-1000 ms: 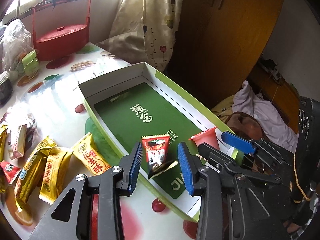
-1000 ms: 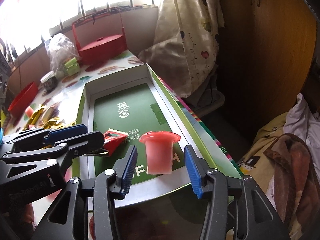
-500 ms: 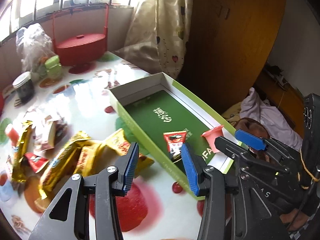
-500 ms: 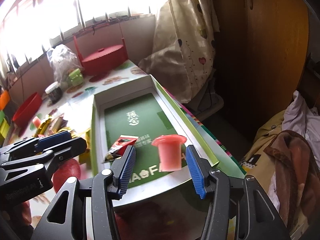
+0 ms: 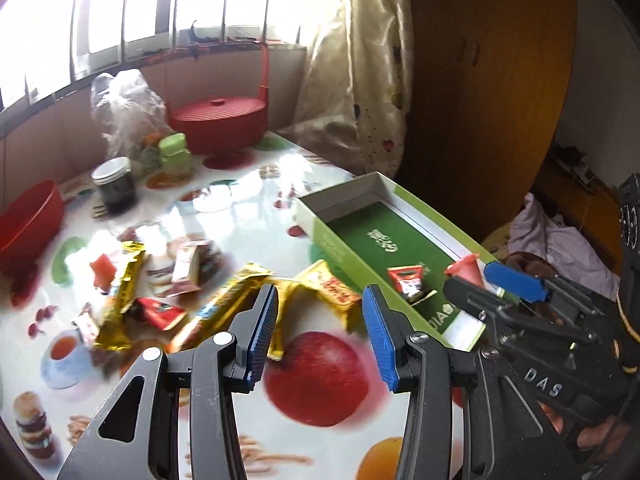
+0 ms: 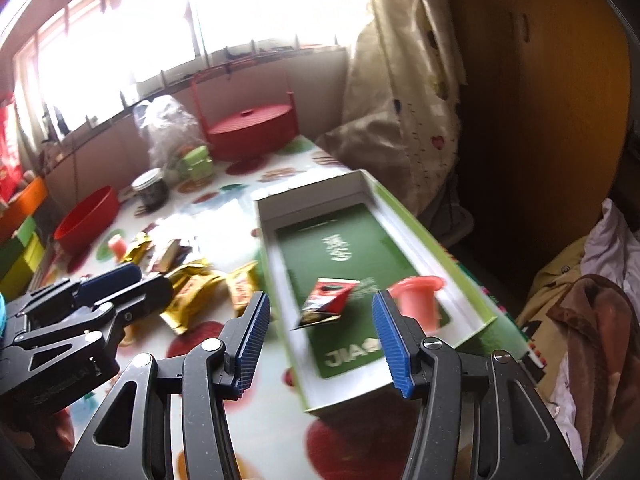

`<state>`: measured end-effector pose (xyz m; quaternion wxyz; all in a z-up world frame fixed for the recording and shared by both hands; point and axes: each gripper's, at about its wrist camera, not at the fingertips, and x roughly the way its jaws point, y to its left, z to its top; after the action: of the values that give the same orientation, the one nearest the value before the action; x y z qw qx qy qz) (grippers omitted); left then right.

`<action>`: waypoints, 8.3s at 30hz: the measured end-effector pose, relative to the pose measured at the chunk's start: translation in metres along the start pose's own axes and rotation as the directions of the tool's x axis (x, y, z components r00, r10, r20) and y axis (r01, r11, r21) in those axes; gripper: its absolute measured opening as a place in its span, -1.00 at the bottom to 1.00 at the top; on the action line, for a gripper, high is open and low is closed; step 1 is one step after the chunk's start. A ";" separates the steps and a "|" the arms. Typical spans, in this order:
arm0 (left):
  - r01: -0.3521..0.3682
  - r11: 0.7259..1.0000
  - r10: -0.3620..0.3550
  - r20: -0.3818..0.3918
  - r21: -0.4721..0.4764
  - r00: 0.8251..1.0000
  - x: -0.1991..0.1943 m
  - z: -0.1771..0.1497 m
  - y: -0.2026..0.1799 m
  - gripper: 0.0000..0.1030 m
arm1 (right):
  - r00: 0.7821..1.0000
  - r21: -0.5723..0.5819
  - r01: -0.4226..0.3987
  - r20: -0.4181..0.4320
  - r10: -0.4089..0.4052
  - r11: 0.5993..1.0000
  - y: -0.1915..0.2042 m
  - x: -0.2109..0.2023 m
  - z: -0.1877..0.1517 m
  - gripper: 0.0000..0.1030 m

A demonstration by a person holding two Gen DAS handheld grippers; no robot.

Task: Organize snacks
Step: 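Move the right gripper back to the snacks and grasp a yellow peanut-candy packet, then lift the yellow packet with the right gripper while the left gripper grasps another yellow packet, then carry both yellow packets over the green box with both grippers, then open both grippers to drop the yellow packets into the box and withdraw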

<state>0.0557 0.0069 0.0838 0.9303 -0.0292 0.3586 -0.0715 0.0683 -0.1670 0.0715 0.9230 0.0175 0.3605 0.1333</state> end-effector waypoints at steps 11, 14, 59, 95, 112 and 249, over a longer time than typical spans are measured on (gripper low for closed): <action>-0.059 0.994 0.059 0.007 -0.091 0.998 -0.013 -0.015 0.059 -0.12 | 0.996 -0.092 -0.064 -0.064 0.058 0.994 0.053 0.020 -0.006 0.04; -0.074 0.990 0.075 -0.001 -0.123 0.997 -0.014 -0.021 0.080 -0.12 | 0.994 -0.119 -0.070 -0.096 0.058 0.990 0.065 0.030 -0.009 0.04; 0.050 0.996 -0.062 -0.176 -0.076 0.982 0.052 -0.017 0.065 -0.12 | 0.952 -0.230 -0.224 -0.260 0.162 0.947 0.082 0.089 -0.023 -0.58; 0.012 0.999 -0.003 -0.239 0.036 0.971 0.084 -0.019 0.046 -0.51 | 0.946 -0.205 -0.240 -0.270 0.181 0.949 0.063 0.072 -0.035 -0.58; 0.004 1.000 -0.001 -0.175 0.015 0.985 0.052 -0.016 0.045 -0.52 | 0.957 -0.207 -0.234 -0.223 0.187 0.950 0.067 0.061 -0.031 -0.59; 0.044 0.999 -0.045 -0.052 -0.030 0.998 0.038 0.018 0.015 -0.21 | 0.998 -0.043 -0.031 -0.054 0.029 0.999 0.007 0.036 0.005 0.08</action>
<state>0.0977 0.0162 0.0706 0.9182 -0.0486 0.3831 -0.0879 0.0953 -0.1506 0.0517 0.9112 -0.0008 0.3815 0.1555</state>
